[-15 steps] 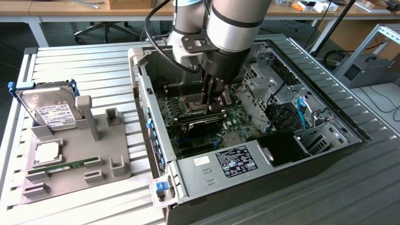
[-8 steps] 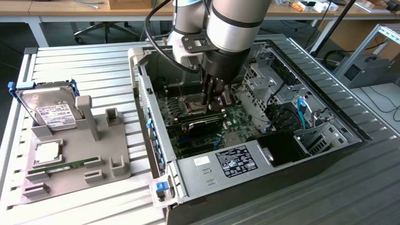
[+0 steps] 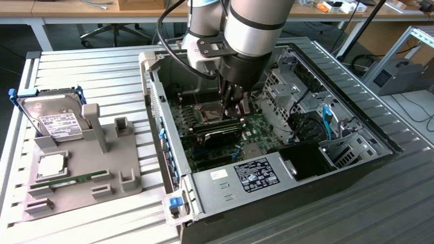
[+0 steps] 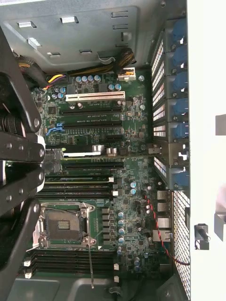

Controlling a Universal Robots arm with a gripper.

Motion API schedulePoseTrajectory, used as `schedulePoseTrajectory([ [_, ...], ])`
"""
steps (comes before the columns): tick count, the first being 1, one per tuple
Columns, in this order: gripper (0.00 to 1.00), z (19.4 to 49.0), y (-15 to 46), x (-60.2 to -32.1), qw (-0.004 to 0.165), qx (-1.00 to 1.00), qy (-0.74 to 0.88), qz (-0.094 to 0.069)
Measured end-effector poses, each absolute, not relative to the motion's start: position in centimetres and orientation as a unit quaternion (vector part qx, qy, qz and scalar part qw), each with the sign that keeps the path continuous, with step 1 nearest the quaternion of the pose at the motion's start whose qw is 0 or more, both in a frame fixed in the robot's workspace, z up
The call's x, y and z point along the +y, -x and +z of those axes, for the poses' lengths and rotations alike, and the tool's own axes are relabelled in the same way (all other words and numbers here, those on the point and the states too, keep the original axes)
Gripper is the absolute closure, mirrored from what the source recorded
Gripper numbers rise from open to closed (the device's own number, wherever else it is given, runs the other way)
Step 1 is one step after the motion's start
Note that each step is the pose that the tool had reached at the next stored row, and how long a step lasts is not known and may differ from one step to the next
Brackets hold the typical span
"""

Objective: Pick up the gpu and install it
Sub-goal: 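Press down on the gpu until it lock into place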

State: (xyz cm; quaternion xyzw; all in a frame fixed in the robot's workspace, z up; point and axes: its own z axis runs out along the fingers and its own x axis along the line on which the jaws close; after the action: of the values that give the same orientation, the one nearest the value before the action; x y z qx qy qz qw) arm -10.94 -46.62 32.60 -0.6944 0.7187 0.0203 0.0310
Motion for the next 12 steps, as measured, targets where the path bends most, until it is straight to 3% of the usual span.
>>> schedulePoseTrajectory([
  [12, 0.89, 31.5, 12.7, -46.2, 0.031, 0.720, 0.693, 0.020],
])
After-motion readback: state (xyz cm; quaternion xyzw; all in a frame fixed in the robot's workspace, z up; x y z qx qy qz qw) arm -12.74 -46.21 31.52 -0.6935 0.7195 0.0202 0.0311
